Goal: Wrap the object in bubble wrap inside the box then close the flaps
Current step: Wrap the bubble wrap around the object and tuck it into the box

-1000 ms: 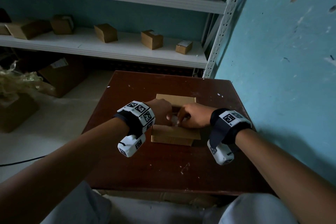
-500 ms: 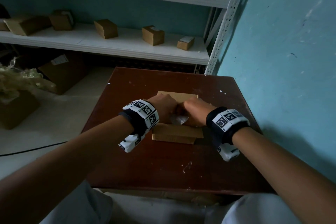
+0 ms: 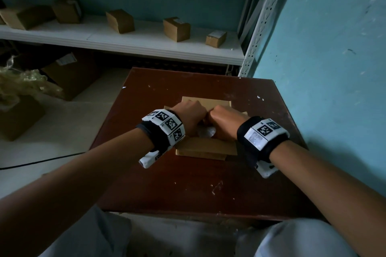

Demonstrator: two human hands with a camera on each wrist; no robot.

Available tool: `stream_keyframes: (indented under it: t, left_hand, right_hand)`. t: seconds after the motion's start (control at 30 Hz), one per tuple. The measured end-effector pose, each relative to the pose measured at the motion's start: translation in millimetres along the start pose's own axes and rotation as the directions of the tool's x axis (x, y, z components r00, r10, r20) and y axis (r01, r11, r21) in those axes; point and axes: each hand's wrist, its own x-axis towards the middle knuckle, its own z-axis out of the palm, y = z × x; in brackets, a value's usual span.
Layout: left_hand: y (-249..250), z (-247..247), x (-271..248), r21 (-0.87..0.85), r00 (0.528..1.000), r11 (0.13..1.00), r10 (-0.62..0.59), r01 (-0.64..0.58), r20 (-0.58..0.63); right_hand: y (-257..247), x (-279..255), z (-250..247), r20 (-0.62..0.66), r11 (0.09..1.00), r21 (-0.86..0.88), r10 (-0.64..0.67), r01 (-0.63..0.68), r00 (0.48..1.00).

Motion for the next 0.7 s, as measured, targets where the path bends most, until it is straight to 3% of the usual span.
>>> stream_keyframes:
  t: [0.7]
  left_hand:
    - [8.6,-7.1,-12.0,-0.003,0.996,0.997,-0.080,0.080,0.037]
  right_hand:
    - [-13.1,-20.9,-13.7,-0.009,0.994,0.053,0.100,-0.099,0.995]
